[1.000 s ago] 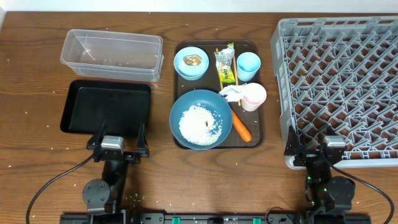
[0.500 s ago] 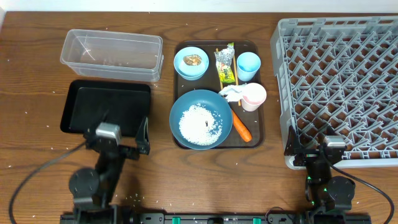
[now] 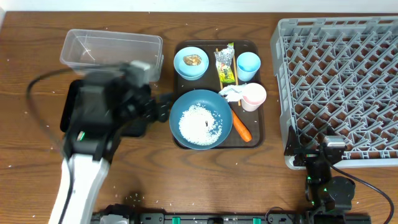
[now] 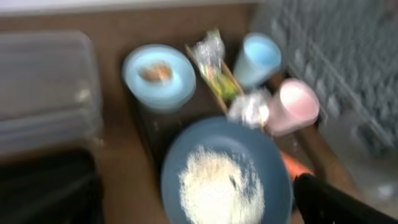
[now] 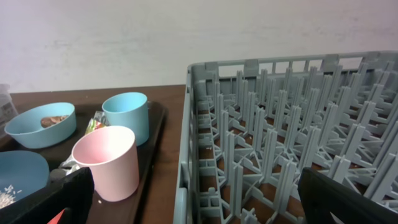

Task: Sort waste into correct bins and load items into the dishwasher rack
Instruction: 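Reach the left gripper to the blue plate rim and grasp it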

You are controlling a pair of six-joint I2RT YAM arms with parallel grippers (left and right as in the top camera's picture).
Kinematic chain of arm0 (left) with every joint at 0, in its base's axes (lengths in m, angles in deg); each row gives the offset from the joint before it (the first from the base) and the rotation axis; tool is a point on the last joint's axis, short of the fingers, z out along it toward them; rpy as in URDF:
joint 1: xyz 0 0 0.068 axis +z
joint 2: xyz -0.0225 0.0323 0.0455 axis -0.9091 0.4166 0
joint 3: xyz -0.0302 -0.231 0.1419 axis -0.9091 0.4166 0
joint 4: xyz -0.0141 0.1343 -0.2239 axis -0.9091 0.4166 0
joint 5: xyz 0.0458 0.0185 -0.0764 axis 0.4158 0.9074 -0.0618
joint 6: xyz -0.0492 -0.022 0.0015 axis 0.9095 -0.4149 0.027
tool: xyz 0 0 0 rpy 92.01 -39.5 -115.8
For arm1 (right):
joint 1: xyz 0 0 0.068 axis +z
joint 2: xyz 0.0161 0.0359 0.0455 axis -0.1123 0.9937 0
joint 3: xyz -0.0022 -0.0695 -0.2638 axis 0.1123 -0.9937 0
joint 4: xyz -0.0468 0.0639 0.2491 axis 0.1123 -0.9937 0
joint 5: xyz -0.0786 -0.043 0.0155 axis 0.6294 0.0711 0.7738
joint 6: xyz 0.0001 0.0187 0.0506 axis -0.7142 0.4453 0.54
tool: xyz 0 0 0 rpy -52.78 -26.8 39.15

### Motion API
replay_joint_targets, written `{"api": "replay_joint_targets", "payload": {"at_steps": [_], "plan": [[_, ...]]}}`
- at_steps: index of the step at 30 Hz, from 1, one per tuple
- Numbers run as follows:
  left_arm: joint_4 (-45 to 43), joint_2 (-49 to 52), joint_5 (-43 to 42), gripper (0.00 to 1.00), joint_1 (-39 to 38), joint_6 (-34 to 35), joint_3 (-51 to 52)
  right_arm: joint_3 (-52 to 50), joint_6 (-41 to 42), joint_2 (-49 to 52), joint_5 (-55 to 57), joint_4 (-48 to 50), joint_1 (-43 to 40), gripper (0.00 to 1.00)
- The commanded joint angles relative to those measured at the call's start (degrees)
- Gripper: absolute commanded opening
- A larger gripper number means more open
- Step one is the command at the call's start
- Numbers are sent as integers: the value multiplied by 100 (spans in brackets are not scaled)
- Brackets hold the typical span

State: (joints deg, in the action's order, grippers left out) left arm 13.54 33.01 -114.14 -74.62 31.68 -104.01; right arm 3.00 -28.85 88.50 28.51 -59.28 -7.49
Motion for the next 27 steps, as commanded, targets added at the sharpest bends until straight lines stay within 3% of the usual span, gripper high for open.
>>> {"api": "replay_joint_targets", "payload": {"at_steps": [1, 5, 13, 18, 27], "plan": [[586, 820, 1082, 98, -772, -435, -785, -7, -55, -35, -2, -22, -39, 99], [946, 1648, 1731, 98, -1565, -514, -1097, -7, -55, -35, -2, -22, -39, 99], [935, 2909, 1681, 98, -2361, -391, -1095, -7, -55, -35, -2, -22, -39, 99], [748, 3394, 857, 98, -2734, -553, -1095, -7, -55, -35, -2, -22, -39, 99], [750, 3541, 1766, 98, -3427, -621, -1097, -7, -55, -35, -2, -22, -39, 99]]}}
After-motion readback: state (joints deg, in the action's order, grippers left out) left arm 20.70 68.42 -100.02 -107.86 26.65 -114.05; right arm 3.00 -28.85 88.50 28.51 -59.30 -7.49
